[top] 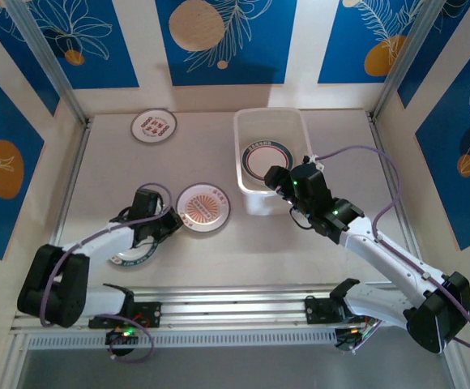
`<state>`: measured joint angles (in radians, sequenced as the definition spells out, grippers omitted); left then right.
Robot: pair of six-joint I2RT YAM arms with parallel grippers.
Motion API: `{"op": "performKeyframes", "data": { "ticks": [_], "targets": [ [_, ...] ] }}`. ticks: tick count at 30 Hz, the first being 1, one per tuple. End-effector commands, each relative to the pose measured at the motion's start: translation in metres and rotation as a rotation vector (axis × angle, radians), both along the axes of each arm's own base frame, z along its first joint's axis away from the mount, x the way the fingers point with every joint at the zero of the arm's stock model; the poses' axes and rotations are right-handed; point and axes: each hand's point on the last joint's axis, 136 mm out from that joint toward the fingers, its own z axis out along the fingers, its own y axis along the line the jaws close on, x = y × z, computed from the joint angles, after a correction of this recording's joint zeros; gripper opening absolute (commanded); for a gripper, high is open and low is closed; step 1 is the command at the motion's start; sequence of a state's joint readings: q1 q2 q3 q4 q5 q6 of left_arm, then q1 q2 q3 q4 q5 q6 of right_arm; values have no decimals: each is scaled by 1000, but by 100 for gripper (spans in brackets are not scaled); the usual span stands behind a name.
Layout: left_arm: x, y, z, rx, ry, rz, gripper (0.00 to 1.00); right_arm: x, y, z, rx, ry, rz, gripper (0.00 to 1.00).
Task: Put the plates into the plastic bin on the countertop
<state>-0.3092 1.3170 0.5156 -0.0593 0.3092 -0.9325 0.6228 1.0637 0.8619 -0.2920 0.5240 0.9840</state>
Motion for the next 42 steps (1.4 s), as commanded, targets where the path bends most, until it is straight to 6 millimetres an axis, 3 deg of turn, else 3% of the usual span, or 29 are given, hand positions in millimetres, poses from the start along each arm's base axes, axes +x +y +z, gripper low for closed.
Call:
{"op": "performKeyframes", "data": {
  "ticks": [1,7,20,38,42],
  "targets": [
    [13,-15,14,-29,-54,-63,0,-14,-2,-30,-34,111,3,81],
    [17,-18,6,-37,-31,-68,3,-14,-6,-36,-38,119,-7,81],
    [22,-23,2,-47,-18,-82,26,-12,-12,-47,-27,142,-21,81],
    [32,-31,-10,-61,12,-100,27,-11,-16,-53,-21,163,-31,81],
    [32,-33,-14,-69,26,-101,24,-11,-15,-53,-20,164,-29,82]
  ]
}}
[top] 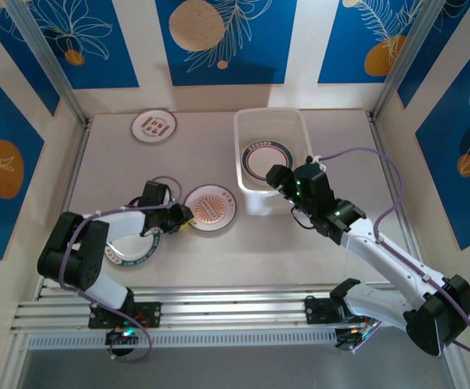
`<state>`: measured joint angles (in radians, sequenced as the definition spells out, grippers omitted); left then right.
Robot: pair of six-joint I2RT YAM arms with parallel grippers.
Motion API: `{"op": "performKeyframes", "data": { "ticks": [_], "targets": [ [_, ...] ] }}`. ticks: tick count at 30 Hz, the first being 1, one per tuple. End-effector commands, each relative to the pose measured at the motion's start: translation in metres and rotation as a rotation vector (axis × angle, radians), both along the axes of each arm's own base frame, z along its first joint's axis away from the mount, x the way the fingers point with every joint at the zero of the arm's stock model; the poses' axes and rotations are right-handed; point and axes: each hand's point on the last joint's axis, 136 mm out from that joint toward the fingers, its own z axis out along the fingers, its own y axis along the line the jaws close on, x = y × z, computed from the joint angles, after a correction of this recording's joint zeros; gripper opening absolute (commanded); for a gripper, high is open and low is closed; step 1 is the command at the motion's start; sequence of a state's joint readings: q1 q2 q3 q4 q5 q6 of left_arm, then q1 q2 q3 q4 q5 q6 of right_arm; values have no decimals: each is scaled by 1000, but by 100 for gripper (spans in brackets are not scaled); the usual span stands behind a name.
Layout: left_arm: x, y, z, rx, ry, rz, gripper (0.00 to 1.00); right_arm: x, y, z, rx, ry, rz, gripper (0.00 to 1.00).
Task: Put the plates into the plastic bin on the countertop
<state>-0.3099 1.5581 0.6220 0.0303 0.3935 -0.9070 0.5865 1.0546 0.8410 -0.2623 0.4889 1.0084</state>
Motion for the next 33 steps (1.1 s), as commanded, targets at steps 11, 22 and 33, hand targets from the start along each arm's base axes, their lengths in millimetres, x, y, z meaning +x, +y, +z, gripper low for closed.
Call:
{"op": "performKeyframes", "data": {
  "ticks": [11,22,33],
  "targets": [
    [9,-11,16,-40,-62,-32,6,-16,-11,-42,-62,148,-6,81],
    [11,-8,75,-64,-236,-45,0,-24,-6,-24,-60,107,7,81],
    [5,17,139,-46,-391,-32,0,-27,9,-11,-66,77,56,77]
  ]
}}
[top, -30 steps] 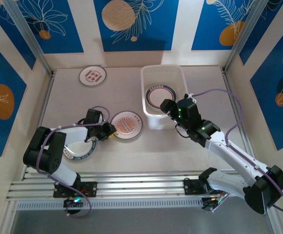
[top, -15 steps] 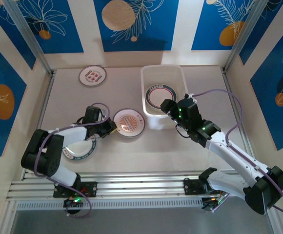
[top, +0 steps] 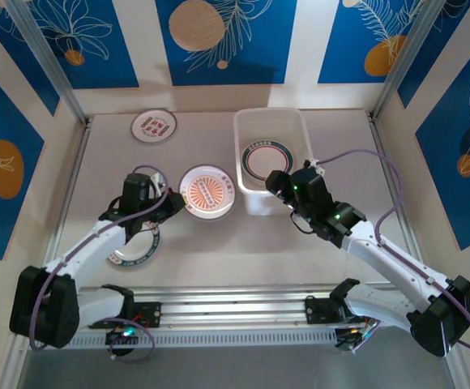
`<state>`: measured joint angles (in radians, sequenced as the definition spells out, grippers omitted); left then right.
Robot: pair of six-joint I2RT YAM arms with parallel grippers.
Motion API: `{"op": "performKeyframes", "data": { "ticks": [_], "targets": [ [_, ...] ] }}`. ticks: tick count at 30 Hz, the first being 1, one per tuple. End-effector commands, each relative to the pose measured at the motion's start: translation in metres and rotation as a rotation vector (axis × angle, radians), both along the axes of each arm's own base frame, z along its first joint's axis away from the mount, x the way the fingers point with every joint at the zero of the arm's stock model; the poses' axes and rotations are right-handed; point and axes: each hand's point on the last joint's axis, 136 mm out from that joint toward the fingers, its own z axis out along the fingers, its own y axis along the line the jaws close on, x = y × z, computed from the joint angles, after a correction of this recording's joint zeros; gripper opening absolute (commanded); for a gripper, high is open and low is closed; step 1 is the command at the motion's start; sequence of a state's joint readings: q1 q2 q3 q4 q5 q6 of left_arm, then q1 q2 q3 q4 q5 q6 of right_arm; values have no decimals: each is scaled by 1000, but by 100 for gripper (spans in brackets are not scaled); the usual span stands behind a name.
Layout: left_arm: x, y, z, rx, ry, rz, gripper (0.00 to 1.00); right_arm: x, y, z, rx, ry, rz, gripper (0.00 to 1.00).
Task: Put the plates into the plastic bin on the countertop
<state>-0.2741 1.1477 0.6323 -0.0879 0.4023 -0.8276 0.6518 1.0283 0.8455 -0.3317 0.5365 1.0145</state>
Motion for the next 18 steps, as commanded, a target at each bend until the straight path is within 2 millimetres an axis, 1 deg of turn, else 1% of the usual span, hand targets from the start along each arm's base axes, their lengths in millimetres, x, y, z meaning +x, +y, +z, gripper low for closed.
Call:
{"op": "performKeyframes", "data": {
  "ticks": [1,5,13,18],
  "targets": [
    [4,8,28,9,-71,-4,0,-10,4,-8,-27,56,41,76],
    [9,9,55,-11,-121,-16,0,-8,12,2,-30,40,88,74],
    [24,1,106,-50,-210,-65,0,0,34,30,-9,-17,223,70],
    [28,-7,137,-96,-254,-102,0,6,61,45,115,-36,348,63]
  ]
}}
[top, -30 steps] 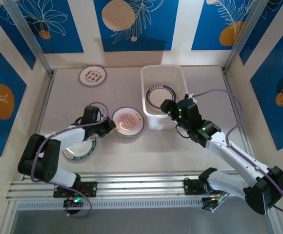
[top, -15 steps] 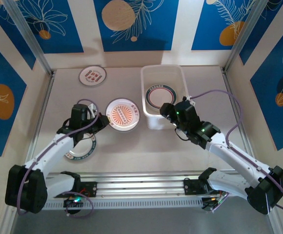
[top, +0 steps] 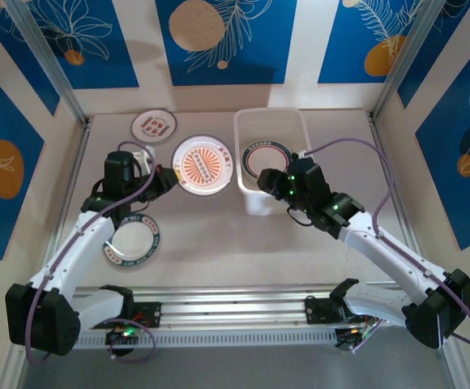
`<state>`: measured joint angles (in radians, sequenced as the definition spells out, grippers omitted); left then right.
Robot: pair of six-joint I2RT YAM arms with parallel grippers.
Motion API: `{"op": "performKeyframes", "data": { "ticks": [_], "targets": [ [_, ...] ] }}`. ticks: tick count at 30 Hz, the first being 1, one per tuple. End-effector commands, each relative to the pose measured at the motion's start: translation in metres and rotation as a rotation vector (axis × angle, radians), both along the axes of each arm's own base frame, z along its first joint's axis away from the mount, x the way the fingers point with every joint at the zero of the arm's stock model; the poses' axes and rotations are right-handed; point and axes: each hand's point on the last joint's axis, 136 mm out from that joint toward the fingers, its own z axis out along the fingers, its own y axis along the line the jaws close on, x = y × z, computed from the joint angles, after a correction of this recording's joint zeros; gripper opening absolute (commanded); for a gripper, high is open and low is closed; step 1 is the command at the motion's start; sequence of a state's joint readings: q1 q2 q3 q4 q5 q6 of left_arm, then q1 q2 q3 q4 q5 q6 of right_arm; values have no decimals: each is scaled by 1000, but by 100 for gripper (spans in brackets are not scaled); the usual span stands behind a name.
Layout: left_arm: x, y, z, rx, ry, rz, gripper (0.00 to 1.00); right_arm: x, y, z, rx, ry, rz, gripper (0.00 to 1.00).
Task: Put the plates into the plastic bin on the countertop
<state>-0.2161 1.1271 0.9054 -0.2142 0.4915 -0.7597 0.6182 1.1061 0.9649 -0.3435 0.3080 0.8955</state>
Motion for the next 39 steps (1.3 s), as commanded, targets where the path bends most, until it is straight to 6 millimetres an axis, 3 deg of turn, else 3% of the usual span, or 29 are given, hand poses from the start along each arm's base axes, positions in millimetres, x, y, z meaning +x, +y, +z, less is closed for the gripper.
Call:
{"op": "performKeyframes", "data": {
  "ticks": [1,6,11,19,39],
  "targets": [
    [3,-8,35,-49,-63,-60,0,2,29,25,106,-45,150,63],
    [3,-14,51,-95,-79,-85,0,4,58,39,154,-74,280,63],
    [-1,-15,56,-113,-82,-92,0,8,72,49,173,-114,336,61],
    [-5,-16,61,-127,-88,-95,0,19,77,37,147,-77,320,57],
    [-9,-20,61,-147,-87,-111,0,27,93,31,260,-30,321,28]
  ]
}}
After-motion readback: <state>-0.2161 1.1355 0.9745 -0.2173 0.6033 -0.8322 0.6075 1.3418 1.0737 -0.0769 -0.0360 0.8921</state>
